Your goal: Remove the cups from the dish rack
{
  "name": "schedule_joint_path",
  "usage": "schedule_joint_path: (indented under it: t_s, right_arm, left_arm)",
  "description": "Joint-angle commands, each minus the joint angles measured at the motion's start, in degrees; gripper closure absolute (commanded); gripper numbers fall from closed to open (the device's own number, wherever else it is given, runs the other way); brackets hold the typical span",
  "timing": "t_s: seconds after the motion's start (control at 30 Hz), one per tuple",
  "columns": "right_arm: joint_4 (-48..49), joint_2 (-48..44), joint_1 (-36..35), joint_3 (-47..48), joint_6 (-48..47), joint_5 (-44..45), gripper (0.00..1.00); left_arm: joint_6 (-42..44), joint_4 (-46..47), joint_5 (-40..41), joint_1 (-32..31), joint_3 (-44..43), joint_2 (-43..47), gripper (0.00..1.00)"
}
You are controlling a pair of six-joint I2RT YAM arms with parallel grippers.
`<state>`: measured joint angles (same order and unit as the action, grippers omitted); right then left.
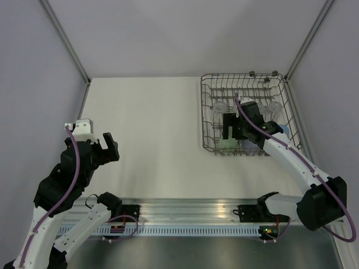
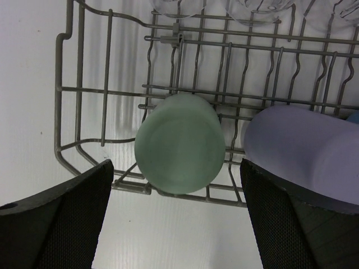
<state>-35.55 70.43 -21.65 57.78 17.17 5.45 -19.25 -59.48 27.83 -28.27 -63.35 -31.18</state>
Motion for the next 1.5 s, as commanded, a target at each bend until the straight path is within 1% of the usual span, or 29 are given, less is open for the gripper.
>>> schedule_joint_path:
  t_s: [0.0,0.07,0.17,0.27,0.3,0.37,0.4,0.47,0.5,0.7,0.8,0.87,0.97,1.0,1.03,1.1,1.13,1.2,1.23,1.27,1.3,1.33,1.37,1.4,1.43,1.47]
  right_arm:
    - [4.35,2.86,-0.24,0.58,-0.64,4.30,0.02]
    - [4.79,5.41,-0.24,1.02,-1.17,4.21,0.02]
    - [5.49,7.87,-0.32,0.93,-1.70,3.51,0.06]
    - [6.11,9.37,-0.24,1.02,-2.14,3.60,0.13]
    - [6.19,9.46,-0.24,1.11,-2.14,3.51,0.19]
    - [6.02,9.55,-0.24,1.72,-2.14,2.90,0.26]
    - [5.58,9.29,-0.24,1.72,-2.14,2.90,0.33]
    - [5.06,8.85,-0.15,2.16,-2.23,2.81,0.39]
    - [4.79,8.67,-0.23,2.34,-2.40,2.81,0.46]
    - [1.89,6.65,-0.24,3.92,-2.58,2.81,0.57]
    - [0.92,4.28,-0.24,5.06,-2.49,2.72,0.58]
    - [-0.21,2.61,-0.32,6.55,-2.23,2.63,0.58]
    - [-1.18,0.24,-0.24,8.31,-2.14,2.37,0.59]
    - [-1.36,-0.90,-0.24,8.66,-2.23,2.19,0.59]
    - [-1.45,-1.52,-0.24,9.45,-2.14,1.15,0.59]
    - [-1.02,-3.45,-0.32,9.90,-1.88,-0.96,0.59]
    - [-0.23,-4.33,-0.24,9.64,-1.79,-2.71,0.60]
    - [2.49,-6.70,-0.24,9.20,-0.56,-7.80,0.61]
    - [3.55,-7.41,-0.32,8.67,-0.04,-9.65,0.61]
    - [5.65,-8.03,-0.24,8.41,1.36,-13.50,0.61]
    - [6.97,-9.34,-0.24,7.97,2.07,-15.28,0.61]
    - [9.94,-10.05,-0.24,6.92,2.86,-17.04,0.61]
    - [11.80,-10.66,-0.24,6.21,4.09,-21.49,0.62]
    - [13.47,-11.80,-0.24,4.81,6.36,-23.71,0.62]
    - [17.84,-12.16,-0.32,3.93,7.95,-26.69,0.63]
    - [20.06,-12.77,-0.24,3.05,9.45,-28.90,0.63]
  left_arm:
    - [-0.88,1.65,-1.38,-0.20,0.42,0.15,0.00]
    - [-0.88,1.74,-1.73,-0.20,0.33,0.15,0.00]
    - [-0.88,1.56,-1.73,-0.20,0.25,0.15,0.00]
    - [-0.88,1.48,-1.73,-0.20,0.33,0.33,0.00]
    - [-0.79,1.48,-1.73,-0.20,0.33,0.24,0.00]
    - [-0.79,1.39,-1.82,-0.20,0.51,0.15,0.00]
    - [-0.88,1.39,-1.82,-0.20,0.51,0.07,0.00]
    - [-0.97,1.47,-1.91,-0.20,0.42,0.07,0.00]
    - [-1.06,1.48,-1.99,-0.20,0.51,0.07,0.00]
    - [-1.93,1.82,-2.78,-0.20,0.51,-0.72,0.00]
    - [-3.25,2.96,-5.33,-0.29,0.33,-1.69,0.00]
    - [-3.95,4.72,-9.27,-0.20,0.86,-2.65,0.00]
    - [-5.80,9.37,-16.56,-0.20,2.53,-3.88,0.00]
    - [-6.76,12.87,-18.85,-0.20,3.14,-4.24,0.00]
    - [-7.38,14.73,-23.83,-0.20,4.63,-4.50,0.00]
    - [-9.74,19.65,-29.91,-0.20,6.48,-5.20,0.00]
    - [-10.89,25.24,-36.12,-0.20,8.49,-5.47,0.00]
    - [-14.75,31.24,-42.66,-0.20,10.78,-6.43,0.00]
    - [-16.07,37.88,-48.26,-0.20,12.97,-6.79,0.00]
    - [-17.57,41.00,-50.75,-0.20,14.12,-7.22,0.00]
    - [-20.63,44.59,-54.86,-0.20,16.22,-7.58,0.00]
    - [-22.31,50.89,-56.64,-0.20,17.29,-8.45,0.00]
    - [-24.07,54.61,-58.40,-0.20,18.25,-8.89,0.00]
    - [-27.65,57.78,-61.20,-0.29,20.27,-9.51,0.00]
    - [-29.52,61.29,-62.45,-0.29,21.24,-10.30,0.00]
    - [-33.01,68.20,-63.59,-0.29,22.30,-10.83,0.00]
